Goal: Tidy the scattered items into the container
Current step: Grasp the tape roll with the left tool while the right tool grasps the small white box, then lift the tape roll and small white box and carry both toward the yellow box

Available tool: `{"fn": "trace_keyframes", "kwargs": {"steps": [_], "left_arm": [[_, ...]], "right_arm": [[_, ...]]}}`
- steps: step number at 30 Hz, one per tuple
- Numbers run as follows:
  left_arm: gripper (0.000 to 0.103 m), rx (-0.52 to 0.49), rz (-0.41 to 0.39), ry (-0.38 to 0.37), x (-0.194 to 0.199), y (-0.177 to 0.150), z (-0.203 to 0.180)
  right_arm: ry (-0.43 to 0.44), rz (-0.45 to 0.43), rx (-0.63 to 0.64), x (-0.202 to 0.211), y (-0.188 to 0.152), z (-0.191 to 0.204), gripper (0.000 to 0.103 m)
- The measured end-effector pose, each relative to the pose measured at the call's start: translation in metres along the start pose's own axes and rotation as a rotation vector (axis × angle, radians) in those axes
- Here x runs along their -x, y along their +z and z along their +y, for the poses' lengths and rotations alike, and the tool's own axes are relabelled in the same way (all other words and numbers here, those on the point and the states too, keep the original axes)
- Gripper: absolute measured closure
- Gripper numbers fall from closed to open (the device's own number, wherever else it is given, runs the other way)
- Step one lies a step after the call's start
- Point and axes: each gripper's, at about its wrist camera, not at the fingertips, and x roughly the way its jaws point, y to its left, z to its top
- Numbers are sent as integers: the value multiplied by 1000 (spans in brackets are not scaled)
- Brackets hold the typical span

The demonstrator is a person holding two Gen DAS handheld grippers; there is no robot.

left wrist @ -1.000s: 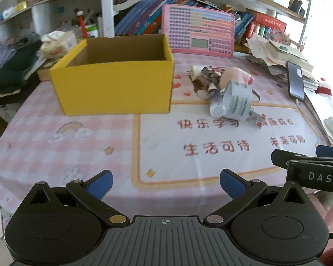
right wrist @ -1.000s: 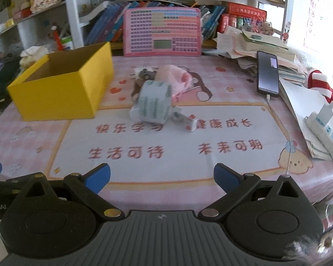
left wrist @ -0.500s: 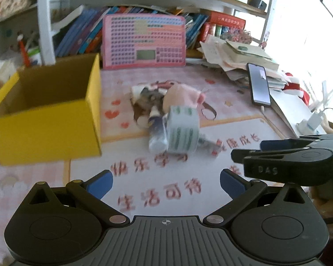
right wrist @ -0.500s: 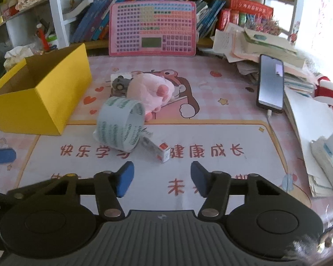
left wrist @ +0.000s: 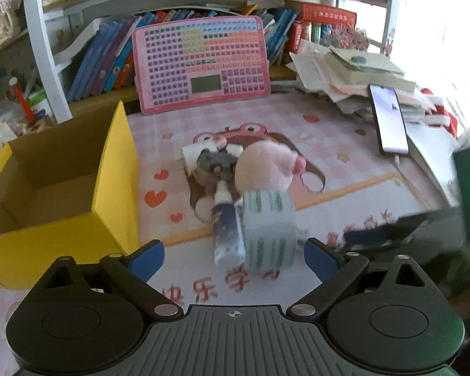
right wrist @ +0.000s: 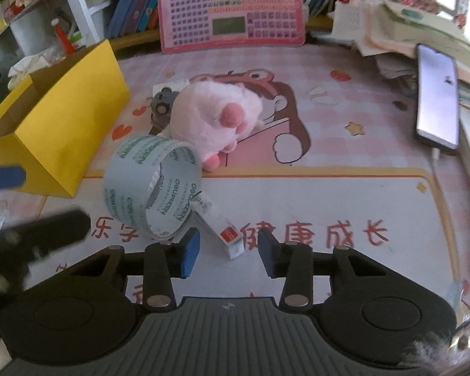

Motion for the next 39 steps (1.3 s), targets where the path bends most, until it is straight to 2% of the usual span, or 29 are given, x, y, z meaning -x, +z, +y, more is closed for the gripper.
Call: {"fn": "trace_keyframes", "kwargs": {"steps": [3,6,8,12,15,18,20,23,27,35,39], "left_arm": [[6,-7,-4,-11,-7,11,-7],[6,-21,22,-26,-19,17,-15],[9,-13,41,-29,-28,18,-18],[10,-5,69,-10,-43,20,-21],[12,-40,75,10,-52,21,-28],[22,-66,90,32,-60,21,-32],[39,-66,109,36,-65,21,-32],[59,-48,136,1,-70,22,-31],[60,-57,112,7,-63,23,-34],[60,43,53,-51,-34,29,-31],[60,70,38,-75,-22,29,-29]], "right_arm": [[32,28,2,-14,4,-3,68],[57,52,-6,-24,5,-8,76],[66,52,-14,-25,5,-13,89],[22,33,-49,-21,4,-29,89],[13,31,-91,-18,2,-44,89],[11,32,-103,-17,3,-51,89],[14,33,-98,-17,3,-52,89],[19,31,-95,-18,4,-52,89],[28,20,-109,-20,5,-55,88],[33,10,-101,-20,5,-51,89],[41,-31,-81,-9,5,-44,89]]}}
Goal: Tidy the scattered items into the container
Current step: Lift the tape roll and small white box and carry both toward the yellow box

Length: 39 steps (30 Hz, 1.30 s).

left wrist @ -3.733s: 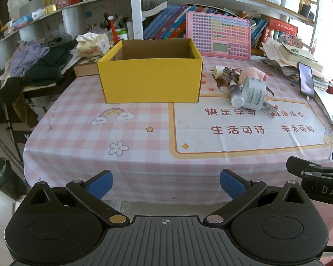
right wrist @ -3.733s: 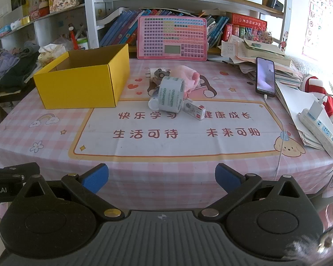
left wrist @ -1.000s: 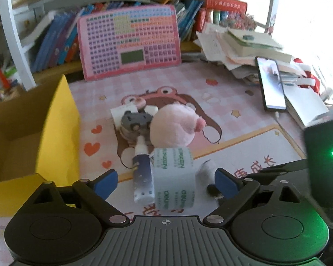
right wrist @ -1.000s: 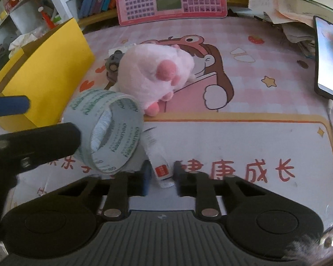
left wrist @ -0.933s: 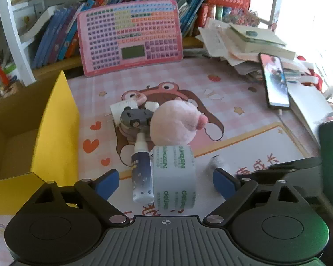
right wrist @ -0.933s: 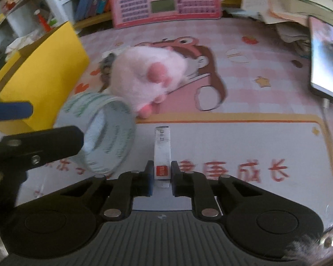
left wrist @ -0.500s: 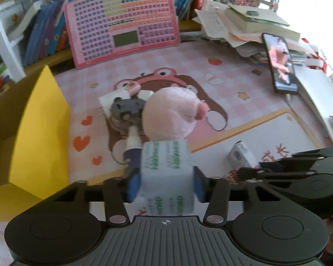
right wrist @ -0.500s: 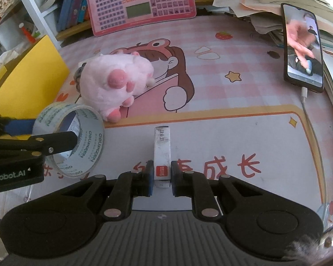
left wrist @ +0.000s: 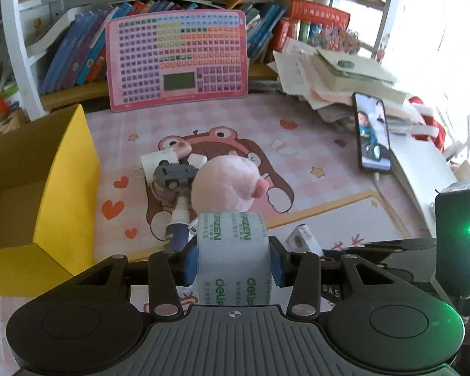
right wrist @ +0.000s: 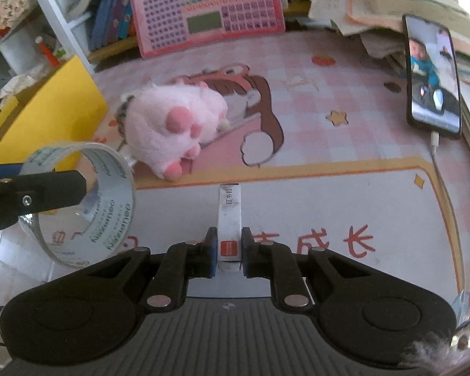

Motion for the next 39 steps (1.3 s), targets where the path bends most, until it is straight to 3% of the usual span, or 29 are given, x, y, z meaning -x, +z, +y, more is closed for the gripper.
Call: {"fn": "trace_keyframes", "kwargs": {"steps": [11,22,30,39], "left_arm": [[60,36,-4,-18,19,-18,14],[60,38,-12,-120,43,-49,50],[60,69,-33,-165,80,-90,100],[60,112,-34,-141,125,-140,167]], "right_arm": [[12,-15,28,12,-9,19,89],[-64,-20,39,36,-36,52,89],[-108,-26,68,53,-66,110,89],[-94,-14,111,62,-110,185,89]]}}
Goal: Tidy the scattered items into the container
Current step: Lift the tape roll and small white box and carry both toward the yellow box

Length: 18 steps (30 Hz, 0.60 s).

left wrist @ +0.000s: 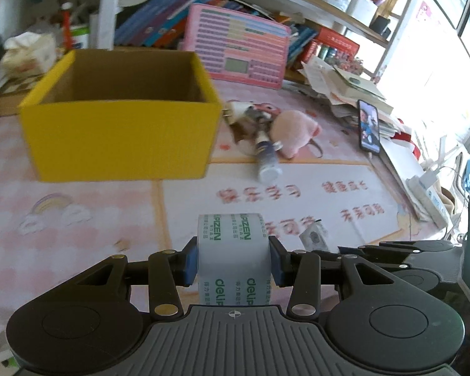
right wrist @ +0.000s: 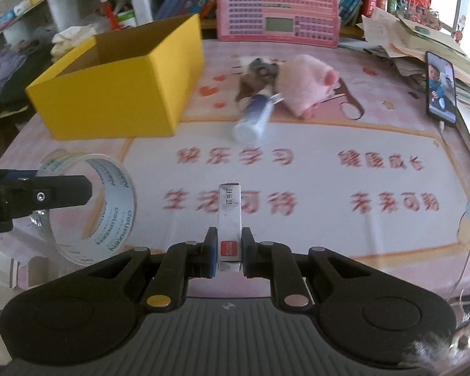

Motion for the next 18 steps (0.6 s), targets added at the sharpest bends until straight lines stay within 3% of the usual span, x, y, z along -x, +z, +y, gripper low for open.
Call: {"fn": "trace_keyframes", "kwargs": {"steps": [7,18], "left_arm": [[60,27,-41,25,36,-19,37],[60,125,-140,104,80,-28,91]], "right_arm": [[39,-13,57,5,-11,55,89],[137,-66,260,9,3,125,89]]}}
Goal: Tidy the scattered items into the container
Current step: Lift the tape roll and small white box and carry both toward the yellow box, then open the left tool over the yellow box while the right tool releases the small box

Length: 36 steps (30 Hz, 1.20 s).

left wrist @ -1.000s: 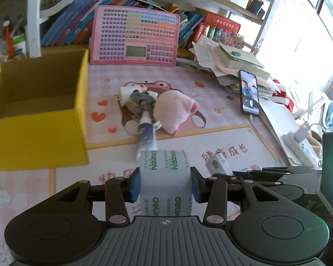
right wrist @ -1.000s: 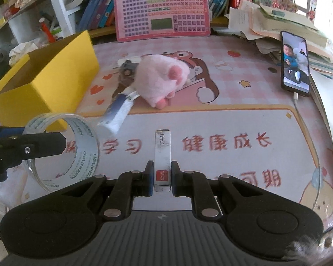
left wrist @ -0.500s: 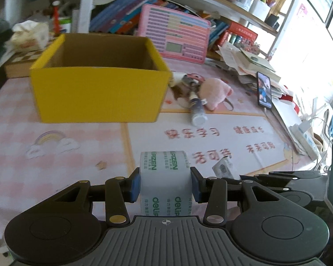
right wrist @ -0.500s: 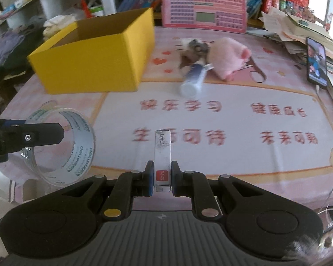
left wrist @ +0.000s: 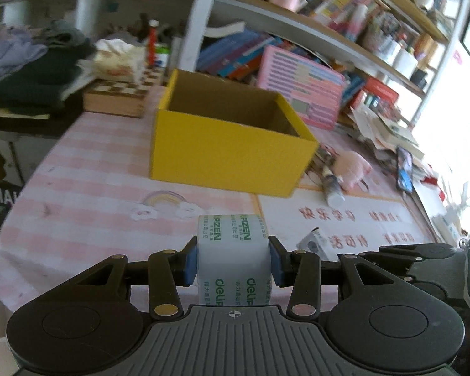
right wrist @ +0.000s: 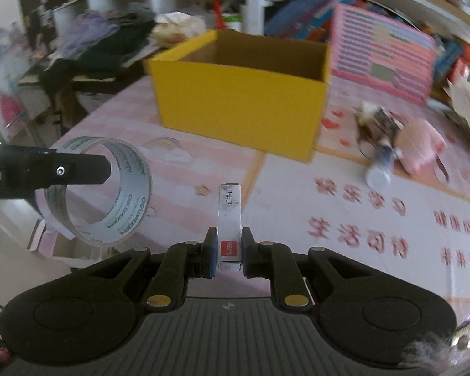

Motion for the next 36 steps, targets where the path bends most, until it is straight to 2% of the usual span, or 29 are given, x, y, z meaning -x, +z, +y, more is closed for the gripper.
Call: {"fn": "trace_keyframes", "kwargs": {"steps": [4,11,17,21,24,27,36], "left_arm": [[60,11,-35,14,7,10,8],[60,-54,-128,8,3,46,1],[60,-100,-194,-9,-22,90,-12],[60,-141,-213,5,-48,120,-21],[60,-159,-199,18,-71,138,-23],[60,-190,-150,44,-104,155,-24],[60,-282,15,150,-192,188,-27]], "right_arm": [[16,-29,49,-1,12,8,89],[19,-113,85,1,44,-2,89],[18,-187,96,-5,88,-28,89],[15,-220,116,-18,121,-44,89],[8,-206,140,-39,145,-55,89],[5,-163,175,-68,166,-66,89],[9,33,323,-169,212,-92,89]]}}
